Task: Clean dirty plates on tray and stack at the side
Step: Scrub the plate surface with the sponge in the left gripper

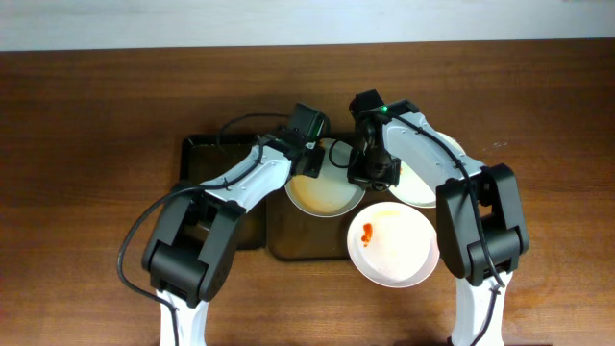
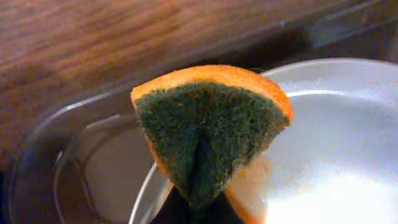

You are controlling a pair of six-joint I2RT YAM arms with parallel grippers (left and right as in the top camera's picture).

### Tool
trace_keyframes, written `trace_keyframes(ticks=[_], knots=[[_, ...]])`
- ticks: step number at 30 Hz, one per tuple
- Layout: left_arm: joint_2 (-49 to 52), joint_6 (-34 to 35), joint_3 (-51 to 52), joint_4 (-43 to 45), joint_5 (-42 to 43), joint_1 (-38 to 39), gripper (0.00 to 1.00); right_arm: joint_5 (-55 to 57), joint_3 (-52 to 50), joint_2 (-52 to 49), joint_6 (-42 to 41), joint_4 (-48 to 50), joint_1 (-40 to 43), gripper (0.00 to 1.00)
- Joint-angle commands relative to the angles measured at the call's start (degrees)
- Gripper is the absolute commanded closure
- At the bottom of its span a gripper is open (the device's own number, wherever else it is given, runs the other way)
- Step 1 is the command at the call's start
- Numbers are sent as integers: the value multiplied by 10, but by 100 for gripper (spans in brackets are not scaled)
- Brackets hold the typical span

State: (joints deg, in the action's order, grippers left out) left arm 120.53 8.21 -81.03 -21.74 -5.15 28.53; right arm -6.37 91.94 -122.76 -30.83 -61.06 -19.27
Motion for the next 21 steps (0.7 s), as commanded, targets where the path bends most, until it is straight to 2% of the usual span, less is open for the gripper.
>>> trace_keyframes(ticks=[1, 5, 9, 12, 14, 15, 16, 17, 19, 20, 21], knots=[[14, -1, 15, 38, -18, -4, 100, 5, 10, -3, 6, -4, -2, 96], [-8, 26, 14, 103, -17, -4, 100, 5, 10, -3, 6, -2, -2, 96], [-105, 27, 14, 140, -18, -5, 100, 5, 10, -3, 6, -3, -2, 96], [-193, 27, 14, 88, -18, -19, 100, 5, 10, -3, 6, -5, -2, 96], [-243, 41, 14, -14, -17, -72, 100, 5, 10, -3, 6, -5, -2, 90], [-246, 56, 14, -46, 13, -90, 100, 5, 10, -3, 6, -5, -2, 87], [-238, 54, 14, -74, 120, -108, 100, 5, 10, -3, 6, -5, -2, 87], [-225, 44, 14, -76, 169, -110, 100, 5, 10, -3, 6, -5, -2, 87], [-173, 9, 14, -61, 242, -109, 100, -2, 10, -3, 6, -5, -2, 90], [-142, 6, 14, -48, 264, -107, 100, -5, 10, -3, 6, -3, -2, 96], [-107, -17, 14, -16, 279, -99, 100, -5, 10, -3, 6, -2, -2, 96]])
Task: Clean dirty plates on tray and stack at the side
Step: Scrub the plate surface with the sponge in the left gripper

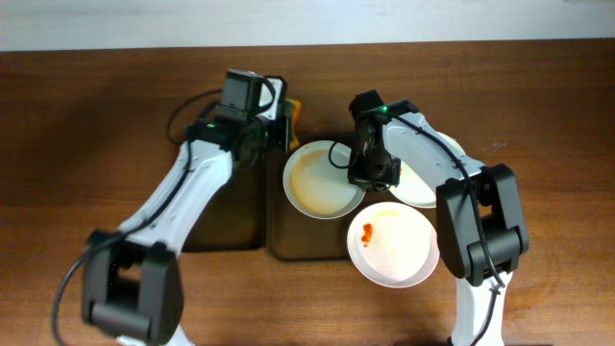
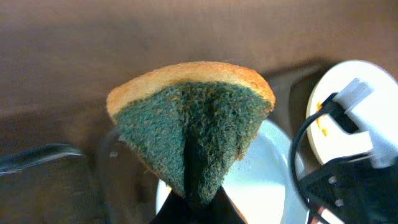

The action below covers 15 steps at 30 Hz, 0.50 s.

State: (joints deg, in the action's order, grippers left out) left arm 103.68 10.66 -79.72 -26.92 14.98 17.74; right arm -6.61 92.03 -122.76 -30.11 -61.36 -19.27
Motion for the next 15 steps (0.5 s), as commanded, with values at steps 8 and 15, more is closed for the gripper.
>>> trace_keyframes(ticks=[8, 15], knots=[[174, -129, 1, 176, -75, 105, 100, -3, 9, -3, -1, 9, -2, 96], [188, -173, 1, 203, -230, 96, 100, -3, 9, -3, -1, 7, -2, 96]])
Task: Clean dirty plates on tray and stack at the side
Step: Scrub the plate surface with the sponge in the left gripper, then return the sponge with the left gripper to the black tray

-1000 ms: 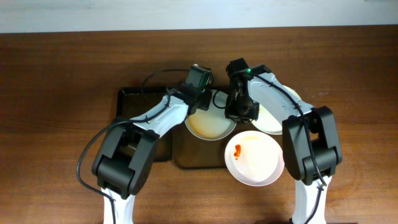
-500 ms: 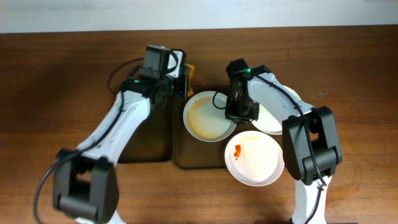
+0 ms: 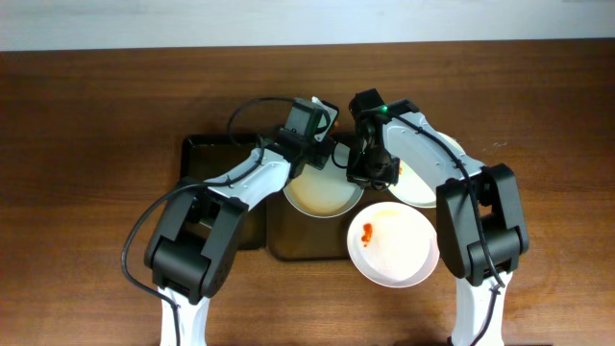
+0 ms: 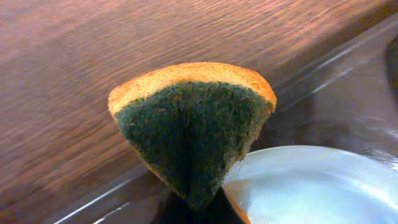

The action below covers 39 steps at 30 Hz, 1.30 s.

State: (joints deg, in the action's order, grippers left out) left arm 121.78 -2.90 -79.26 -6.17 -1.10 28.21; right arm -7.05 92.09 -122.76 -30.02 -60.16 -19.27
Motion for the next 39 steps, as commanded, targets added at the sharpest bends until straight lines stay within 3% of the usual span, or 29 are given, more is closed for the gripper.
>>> trace_keyframes(ticks=[1, 3, 9, 11, 14, 16, 19, 23, 30, 33, 34, 39], knots=[[7, -46, -4, -10, -81, -10, 100, 2, 9, -3, -2, -5, -2, 96], [-1, -45, -4, -32, -120, -10, 100, 2, 9, -3, -2, -5, -2, 96], [-94, -65, -4, -99, -125, -10, 100, 1, 9, -3, -2, -6, -2, 96], [-124, -66, -4, -115, -197, -10, 100, 1, 9, -3, -2, -7, -2, 96], [-169, -23, -4, -215, -209, -23, 100, -1, 9, -3, -2, -7, -2, 96], [-187, 57, -4, -325, -175, -63, 100, -1, 9, -3, -2, -7, -2, 95], [-186, 68, -4, -417, -12, -151, 100, 0, 9, -3, -2, -5, -2, 88], [-186, 119, 3, -446, -12, -192, 100, 0, 9, -3, -2, -5, -2, 96], [-184, 127, 44, -440, -42, -220, 98, 2, 76, -3, 43, -69, -2, 96], [-184, 127, 44, -438, -43, -221, 96, 17, 67, -4, 43, -69, -2, 56], [-184, 127, 44, -438, -43, -221, 95, 31, 61, -4, 43, -67, -2, 52], [-184, 127, 44, -438, -42, -221, 93, 17, -28, -4, 36, 32, -19, 60]])
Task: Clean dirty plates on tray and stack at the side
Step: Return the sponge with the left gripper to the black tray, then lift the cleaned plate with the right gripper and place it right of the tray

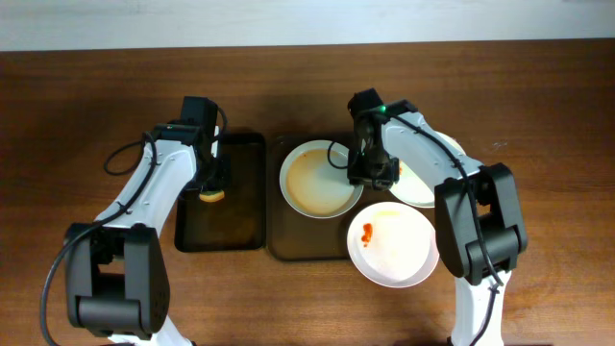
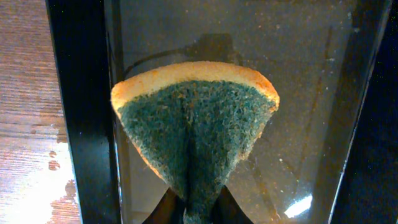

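Observation:
My left gripper (image 1: 212, 186) is shut on a folded sponge (image 2: 196, 124), green scouring face towards the camera and orange backing on top. It hangs over the left part of the dark left tray (image 1: 245, 207); the sponge (image 1: 212, 196) shows below the wrist. A cream-smeared plate (image 1: 317, 181) lies on the right tray (image 1: 288, 248). My right gripper (image 1: 371, 171) sits at that plate's right rim and appears shut on it. A white plate with a red stain (image 1: 389, 248) rests at the front right, overlapping the tray's corner.
Another white plate (image 1: 428, 183) lies on the table under my right arm, right of the tray. The left tray's black rim (image 2: 81, 112) runs close beside the sponge, with wet brown table (image 2: 25, 155) beyond it. Both arms' cables loop above the trays.
My left gripper, still holding the sponge, was at the far rim of the cream plate and is now over the left tray, well left of the plate. The right arm has not moved.
The sponge was first at the cream plate's far-left rim, then back over the far edge of the left tray, then at the plate's far rim again, and now over the left tray. My right gripper stayed at the plate's right rim throughout.

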You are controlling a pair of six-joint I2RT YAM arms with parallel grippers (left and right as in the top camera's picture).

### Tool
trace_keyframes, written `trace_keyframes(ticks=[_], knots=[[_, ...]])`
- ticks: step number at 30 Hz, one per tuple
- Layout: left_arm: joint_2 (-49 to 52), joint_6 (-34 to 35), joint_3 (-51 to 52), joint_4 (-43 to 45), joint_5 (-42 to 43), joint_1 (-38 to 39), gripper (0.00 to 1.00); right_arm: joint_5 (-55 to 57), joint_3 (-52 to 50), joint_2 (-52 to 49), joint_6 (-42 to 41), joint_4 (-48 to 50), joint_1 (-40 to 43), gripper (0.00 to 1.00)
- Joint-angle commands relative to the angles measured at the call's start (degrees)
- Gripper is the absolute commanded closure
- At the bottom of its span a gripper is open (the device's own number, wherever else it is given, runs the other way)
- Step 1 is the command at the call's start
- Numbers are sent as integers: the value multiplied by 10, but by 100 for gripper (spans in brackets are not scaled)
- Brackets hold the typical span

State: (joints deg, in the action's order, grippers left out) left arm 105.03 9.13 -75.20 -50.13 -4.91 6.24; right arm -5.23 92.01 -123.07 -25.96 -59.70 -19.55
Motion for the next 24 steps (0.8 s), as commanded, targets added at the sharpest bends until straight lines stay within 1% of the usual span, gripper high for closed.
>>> trace_keyframes(ticks=[1, 2, 3, 4, 5, 7, 9, 11, 13, 15, 17, 19, 22, 24], knots=[[-16, 7, 3, 2, -5, 0, 93, -1, -37, -1, -5, 43, -23, 66], [-16, 7, 3, 2, -5, 0, 93, -1, -37, -1, -5, 46, -24, 68], [-16, 7, 3, 2, -5, 0, 93, -1, -37, -1, -5, 47, -23, 78], [-16, 7, 3, 2, -5, 0, 93, -1, -37, -1, -5, 49, -22, 96], [-16, 7, 3, 2, -5, 0, 92, -1, -35, -1, -4, 52, -21, 96], [-16, 7, 3, 2, -5, 0, 92, -1, 10, 3, -1, 19, -10, 96], [-16, 7, 3, 5, -5, 0, 92, 13, 83, 6, 7, -50, -7, 96], [-16, 7, 3, 8, -5, 0, 92, 73, 145, 6, 7, -113, -11, 96], [-16, 7, 3, 9, -5, 0, 91, 106, 203, 6, 7, -171, -17, 96], [-16, 7, 3, 10, -5, 0, 90, 186, 297, 6, 6, -262, -37, 96], [-16, 7, 3, 13, -5, 0, 90, 257, 353, 6, -11, -312, -68, 96], [-16, 7, 4, 14, -5, 0, 92, 356, 369, 6, -37, -332, -120, 96], [-13, 7, 4, 14, -4, 0, 91, 552, 367, 5, -129, -376, -209, 96], [-11, 7, 4, 14, -4, 0, 91, 608, 365, 5, -154, -376, -249, 96]])
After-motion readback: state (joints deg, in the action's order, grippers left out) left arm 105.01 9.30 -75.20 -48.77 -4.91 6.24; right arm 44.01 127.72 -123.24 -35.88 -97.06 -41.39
